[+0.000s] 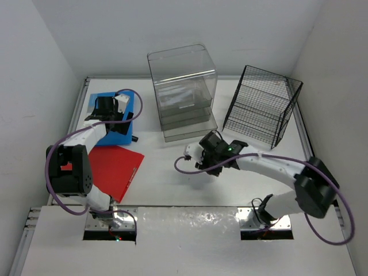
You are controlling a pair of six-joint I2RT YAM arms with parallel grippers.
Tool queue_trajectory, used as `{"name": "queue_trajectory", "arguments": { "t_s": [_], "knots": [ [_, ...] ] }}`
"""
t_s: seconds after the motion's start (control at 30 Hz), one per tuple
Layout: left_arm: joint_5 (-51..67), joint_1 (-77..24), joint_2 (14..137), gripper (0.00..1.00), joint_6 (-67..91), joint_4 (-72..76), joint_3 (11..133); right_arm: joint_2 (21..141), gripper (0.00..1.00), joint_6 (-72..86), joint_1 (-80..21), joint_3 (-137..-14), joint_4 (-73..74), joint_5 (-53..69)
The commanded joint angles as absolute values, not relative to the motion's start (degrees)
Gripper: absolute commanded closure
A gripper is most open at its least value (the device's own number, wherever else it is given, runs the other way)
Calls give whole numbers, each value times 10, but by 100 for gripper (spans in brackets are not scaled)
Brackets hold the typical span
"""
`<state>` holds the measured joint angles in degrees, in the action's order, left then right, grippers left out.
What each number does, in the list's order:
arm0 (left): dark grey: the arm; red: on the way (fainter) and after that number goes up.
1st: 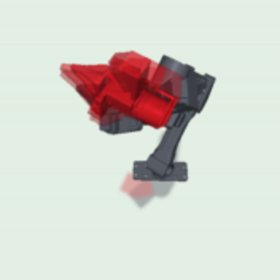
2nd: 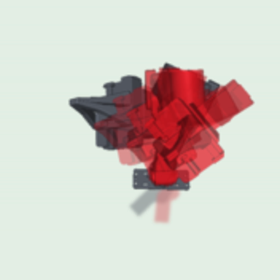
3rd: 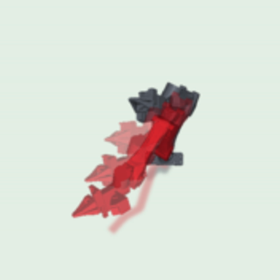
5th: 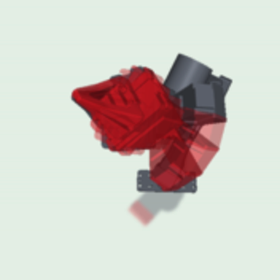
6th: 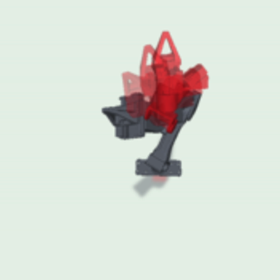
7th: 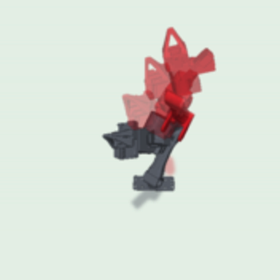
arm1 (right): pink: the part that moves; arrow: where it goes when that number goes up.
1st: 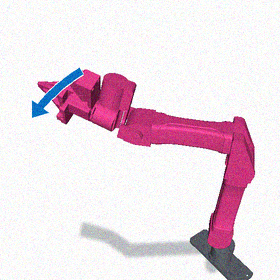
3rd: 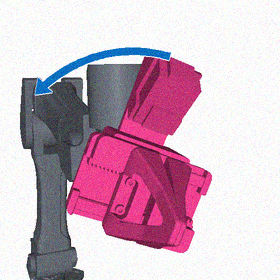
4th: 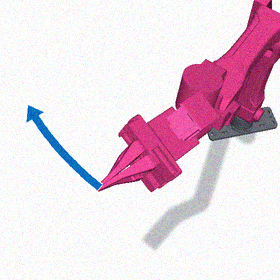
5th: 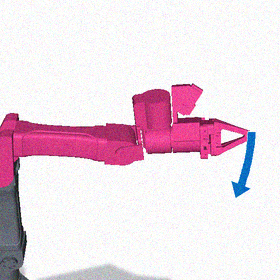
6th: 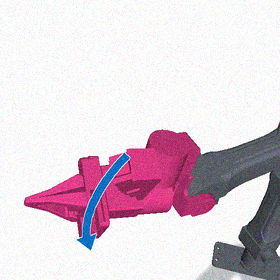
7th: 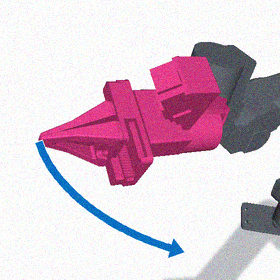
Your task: Organize the desk
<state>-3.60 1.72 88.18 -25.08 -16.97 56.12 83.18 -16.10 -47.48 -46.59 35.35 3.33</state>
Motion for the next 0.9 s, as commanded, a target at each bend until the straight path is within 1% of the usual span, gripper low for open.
{"name": "queue_trajectory", "arguments": {
  "t_s": [0.0, 0.03, 0.07, 0.1, 0.17, 0.2, 0.23, 0.27, 0.33, 0.47, 0.57, 0.67, 0.7, 0.8, 0.87],
  "knots": [
    [-38, 25, 867, 6, -254, -161, 563, 745, 100, -234, -479, -490, 178, 41],
    [-39, 25, 867, 6, -255, -161, 563, 731, 100, -244, -479, -479, 130, 20],
    [-39, 25, 867, 6, -254, -162, 564, 723, 100, -261, -479, -468, 23, 10],
    [-39, 25, 868, 6, -254, -162, 564, 716, 100, -298, -479, -445, -32, 3],
    [-41, 25, 869, 6, -254, -163, 564, 735, 100, -342, -479, -438, -121, -23],
    [-42, 25, 869, 6, -254, -163, 564, 753, 100, -387, -479, -466, -151, -33],
    [-45, 25, 869, 6, -254, -163, 564, 802, 100, -407, -479, -490, -147, -46],
    [-47, 25, 869, 6, -254, -163, 565, 830, 100, -440, -477, -544, -123, -73],
    [-48, 25, 869, 6, -255, -163, 565, 909, 100, -464, -475, -587, -109, -94],
    [-49, 25, 868, 6, -258, -163, 564, 989, 100, -504, -461, -649, -95, -95],
    [-52, 25, 870, 6, -258, -163, 564, 1021, 98, -502, -445, -691, -67, -64],
    [-53, 25, 874, 6, -258, -163, 564, 1042, 91, -492, -427, -724, -22, -25],
    [-53, 25, 875, 6, -258, -163, 564, 1048, 85, -488, -423, -738, -12, -6],
    [-54, 25, 876, 6, -258, -163, 564, 1066, 74, -488, -412, -763, 25, -2],
    [-54, 25, 876, 6, -258, -164, 565, 1074, 73, -487, -409, -777, 45, -2]
  ]
}}
